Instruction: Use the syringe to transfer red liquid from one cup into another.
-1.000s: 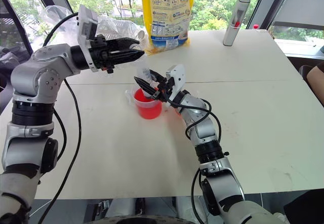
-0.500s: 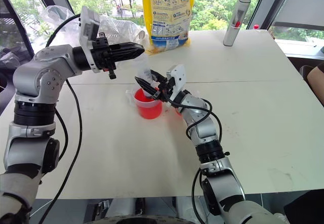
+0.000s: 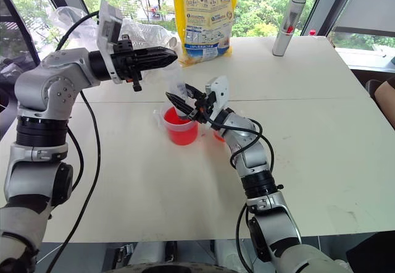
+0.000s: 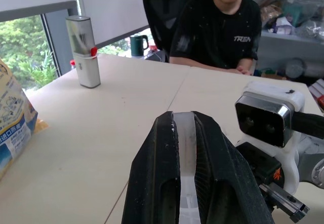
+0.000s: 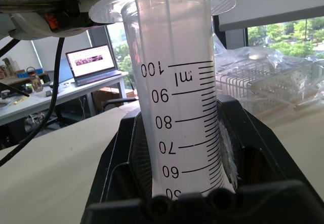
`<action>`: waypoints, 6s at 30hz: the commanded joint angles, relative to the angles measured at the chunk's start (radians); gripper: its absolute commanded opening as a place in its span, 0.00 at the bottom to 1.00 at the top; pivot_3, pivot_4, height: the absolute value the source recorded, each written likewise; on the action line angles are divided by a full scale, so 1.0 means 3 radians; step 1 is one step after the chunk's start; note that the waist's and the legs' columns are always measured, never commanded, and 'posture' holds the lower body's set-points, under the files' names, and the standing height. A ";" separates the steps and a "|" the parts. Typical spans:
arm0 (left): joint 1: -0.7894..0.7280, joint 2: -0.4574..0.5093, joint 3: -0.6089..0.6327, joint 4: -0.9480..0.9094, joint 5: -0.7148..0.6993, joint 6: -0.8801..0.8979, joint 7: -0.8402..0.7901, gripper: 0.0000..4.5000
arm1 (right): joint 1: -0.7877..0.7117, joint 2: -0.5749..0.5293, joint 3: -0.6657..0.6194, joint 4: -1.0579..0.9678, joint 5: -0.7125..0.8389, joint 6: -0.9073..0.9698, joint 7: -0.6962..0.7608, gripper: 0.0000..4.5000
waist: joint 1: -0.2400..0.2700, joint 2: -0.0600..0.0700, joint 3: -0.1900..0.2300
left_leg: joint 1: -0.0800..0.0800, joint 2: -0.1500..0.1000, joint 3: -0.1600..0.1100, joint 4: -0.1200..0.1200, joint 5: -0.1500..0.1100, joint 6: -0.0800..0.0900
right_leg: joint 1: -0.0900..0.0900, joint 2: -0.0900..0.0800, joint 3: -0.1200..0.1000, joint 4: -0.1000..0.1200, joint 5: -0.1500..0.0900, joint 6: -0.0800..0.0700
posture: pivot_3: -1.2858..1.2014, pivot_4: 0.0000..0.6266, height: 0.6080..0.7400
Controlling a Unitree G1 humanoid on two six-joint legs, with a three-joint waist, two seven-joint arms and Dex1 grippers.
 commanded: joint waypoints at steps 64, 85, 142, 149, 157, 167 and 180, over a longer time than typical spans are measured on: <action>-0.0407 0.0064 0.0211 0.0078 0.0089 -0.0346 0.0110 0.02 | 0.0095 -0.0037 0.0264 -0.0058 -0.0053 0.0108 0.0208 0.31 | 0.0001 0.0000 0.0000 | -0.0001 0.0000 0.0000 0.0000 0.0000 0.0000 | 0.0000 0.0000 0.0000 0.0000 0.0000 0.0000 | 0.52 0.24 1.00; -0.0161 0.0238 0.0438 -0.0166 -0.0028 -0.0208 0.0200 0.99 | -0.0210 -0.0041 0.0058 -0.0294 0.0038 0.0148 0.0039 0.31 | -0.0013 0.0000 0.0000 | 0.0006 0.0001 0.0001 -0.0002 0.0000 0.0000 | 0.0004 -0.0001 0.0001 0.0000 0.0000 0.0000 | 0.52 0.24 1.00; -0.1101 -0.1023 -0.0012 0.1496 0.0340 -0.0880 -0.0372 0.99 | 0.0730 -0.0631 -0.0529 -0.1500 0.0205 0.0458 -0.0822 0.31 | 0.0007 0.0000 0.0001 | -0.0004 -0.0004 0.0000 -0.0002 0.0000 0.0000 | 0.0000 0.0011 0.0001 -0.0007 -0.0001 0.0001 | 0.52 0.24 1.00; -0.1186 -0.1136 0.0005 0.1776 0.0418 -0.0960 -0.0421 0.99 | 0.0733 -0.0642 -0.0518 -0.1530 0.0204 0.0476 -0.0829 0.31 | 0.0009 0.0000 0.0001 | -0.0005 -0.0004 0.0000 -0.0002 0.0000 0.0000 | 0.0000 0.0012 0.0000 -0.0007 -0.0001 0.0001 | 0.52 0.24 1.00; -0.1199 -0.1210 0.0035 0.1824 0.0415 -0.0946 -0.0501 0.23 | 0.0751 -0.0655 -0.0515 -0.1558 0.0199 0.0496 -0.0842 0.31 | 0.0005 0.0000 0.0001 | -0.0005 -0.0004 0.0000 -0.0003 0.0000 0.0000 | -0.0001 0.0013 0.0001 -0.0007 -0.0001 0.0001 | 0.52 0.24 1.00; -0.1148 -0.1215 -0.0026 0.1753 0.0451 -0.0891 -0.0572 0.01 | 0.0737 -0.0664 -0.0524 -0.1570 0.0201 0.0503 -0.0837 0.31 | 0.0007 0.0000 0.0001 | -0.0006 -0.0004 0.0000 -0.0002 0.0000 0.0000 | -0.0001 0.0013 0.0000 -0.0007 -0.0001 0.0001 | 0.52 0.24 1.00; -0.0905 -0.1286 -0.0199 0.1551 0.0550 -0.0846 -0.0641 0.01 | 0.0585 -0.0724 -0.0605 -0.1656 0.0246 0.0588 -0.0856 0.31 | 0.0008 0.0000 0.0001 | -0.0006 -0.0004 0.0000 -0.0002 0.0000 0.0000 | -0.0001 0.0013 0.0001 -0.0007 -0.0001 0.0001 | 0.52 0.24 1.00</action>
